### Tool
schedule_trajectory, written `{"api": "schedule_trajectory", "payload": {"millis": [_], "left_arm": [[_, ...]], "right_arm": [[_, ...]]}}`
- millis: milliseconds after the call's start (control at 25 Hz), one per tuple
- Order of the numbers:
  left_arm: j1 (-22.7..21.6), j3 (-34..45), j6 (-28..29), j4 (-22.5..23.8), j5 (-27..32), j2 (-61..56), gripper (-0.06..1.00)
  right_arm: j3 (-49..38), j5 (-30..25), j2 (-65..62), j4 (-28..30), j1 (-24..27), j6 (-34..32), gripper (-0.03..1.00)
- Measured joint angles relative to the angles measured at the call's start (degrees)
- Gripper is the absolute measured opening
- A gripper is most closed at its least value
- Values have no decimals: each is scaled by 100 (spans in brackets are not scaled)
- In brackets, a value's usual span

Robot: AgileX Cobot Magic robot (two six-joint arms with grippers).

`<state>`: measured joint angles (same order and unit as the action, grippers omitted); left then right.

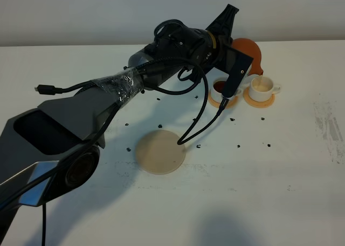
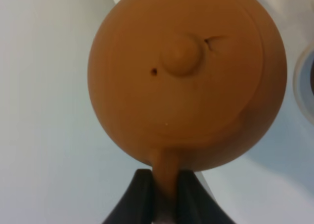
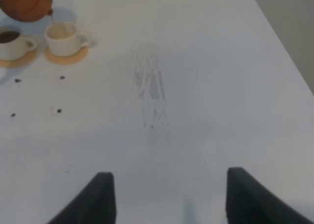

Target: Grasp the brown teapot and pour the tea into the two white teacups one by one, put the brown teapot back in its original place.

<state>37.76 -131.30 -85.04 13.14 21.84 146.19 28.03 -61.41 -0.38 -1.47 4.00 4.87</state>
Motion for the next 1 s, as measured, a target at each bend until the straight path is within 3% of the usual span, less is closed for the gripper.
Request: {"api": "schedule_trajectory", "payload": {"millis": [1000], "left_arm": [[64,0,-141,614,-144,39,9]], "right_arm": [[0,0,0,0,0,0,52]]}}
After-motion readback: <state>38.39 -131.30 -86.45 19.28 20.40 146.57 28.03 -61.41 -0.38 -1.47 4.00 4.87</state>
